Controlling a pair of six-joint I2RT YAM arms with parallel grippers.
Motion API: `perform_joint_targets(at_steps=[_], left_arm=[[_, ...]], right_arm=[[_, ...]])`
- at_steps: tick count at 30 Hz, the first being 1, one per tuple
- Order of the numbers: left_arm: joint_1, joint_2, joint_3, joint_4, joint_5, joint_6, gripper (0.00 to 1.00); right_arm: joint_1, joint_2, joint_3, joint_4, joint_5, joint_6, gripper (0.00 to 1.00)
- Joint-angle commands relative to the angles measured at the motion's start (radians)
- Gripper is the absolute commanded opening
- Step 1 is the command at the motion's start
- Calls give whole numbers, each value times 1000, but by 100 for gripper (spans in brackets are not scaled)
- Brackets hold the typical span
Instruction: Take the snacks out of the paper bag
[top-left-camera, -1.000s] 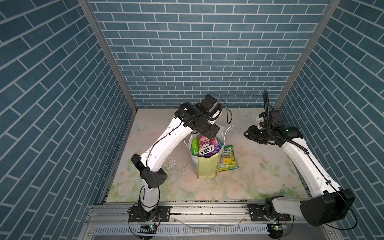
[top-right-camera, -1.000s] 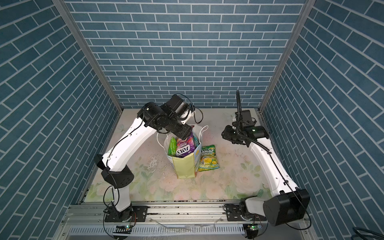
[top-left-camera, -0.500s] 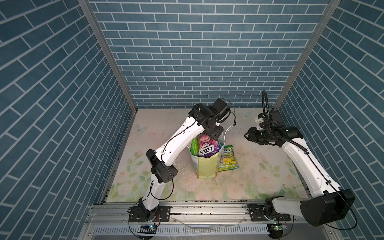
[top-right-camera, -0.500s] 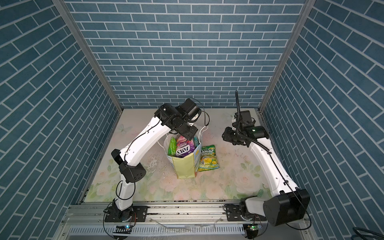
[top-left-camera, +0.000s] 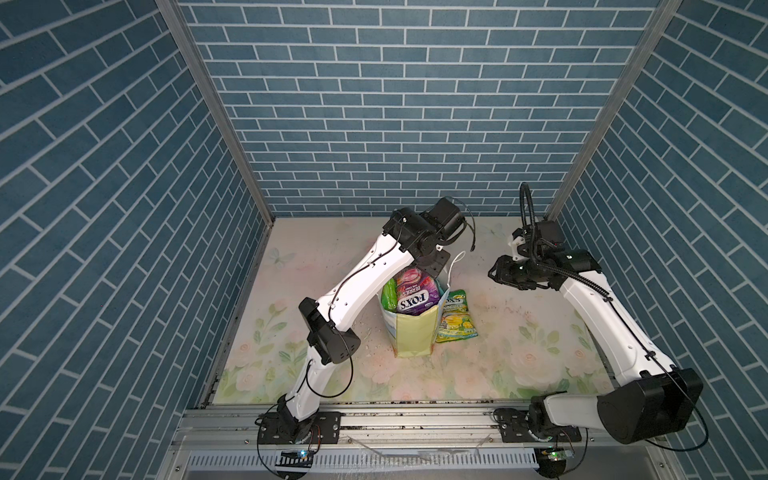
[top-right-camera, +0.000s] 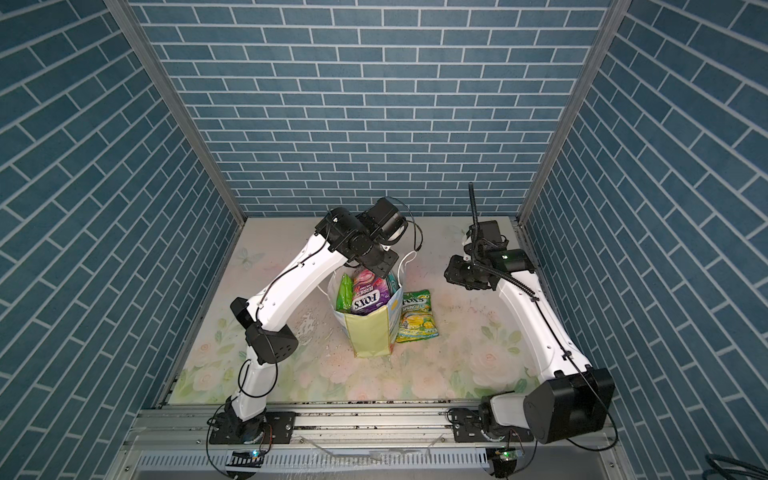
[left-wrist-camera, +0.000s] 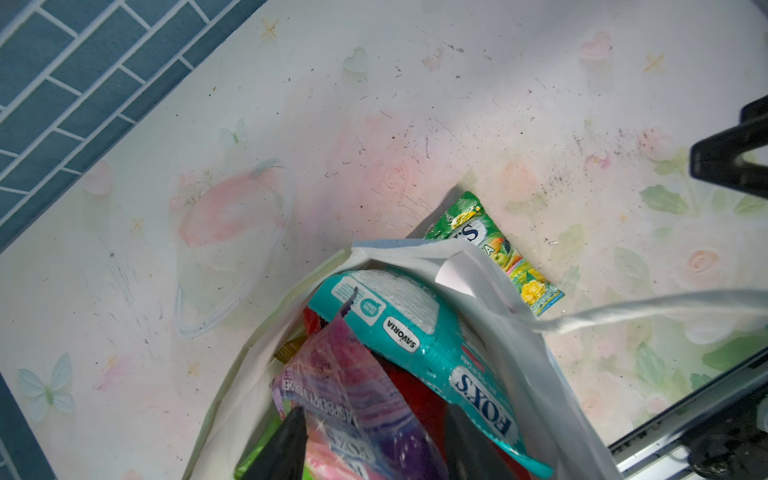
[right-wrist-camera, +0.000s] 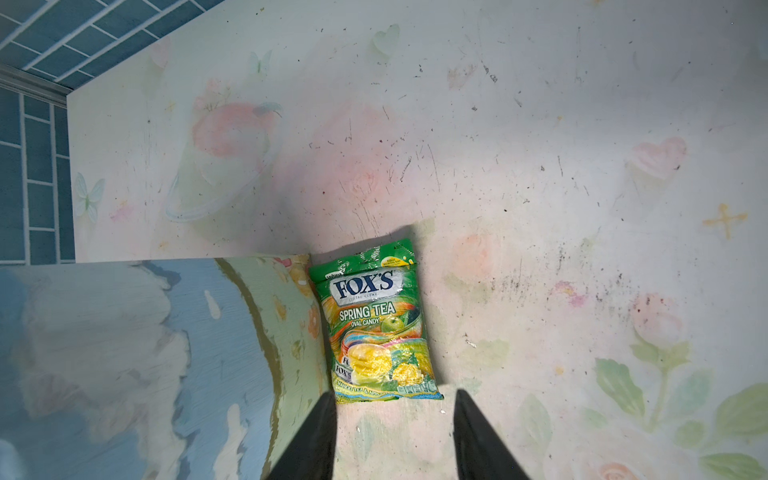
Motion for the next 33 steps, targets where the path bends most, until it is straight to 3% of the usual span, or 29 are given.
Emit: perform_joint_targets(at_steps=[1,6,10,16,20,33], left_arm=[[-10,29,25,-53,-45,-4,51],[-10,30,33,-80,-79,1,42],[-10,27,45,-89,-74,4,27],[-10,11,49,-68,-49,19,15],[-10,-10,46,-49,-38,28,0],[-8,-161,-16,86,15,46,0]], right_arm=[[-9,9,27,-14,-13,-45,47],[-15,16,28,-10,-20,-46,47],[-16,21,31,-8,-25,-45,46],[-16,23,35,-4,-28,-42,46],[-18,21,31,-4,-31,-39,46],[-16,-7,14,14,-39,-19,45]])
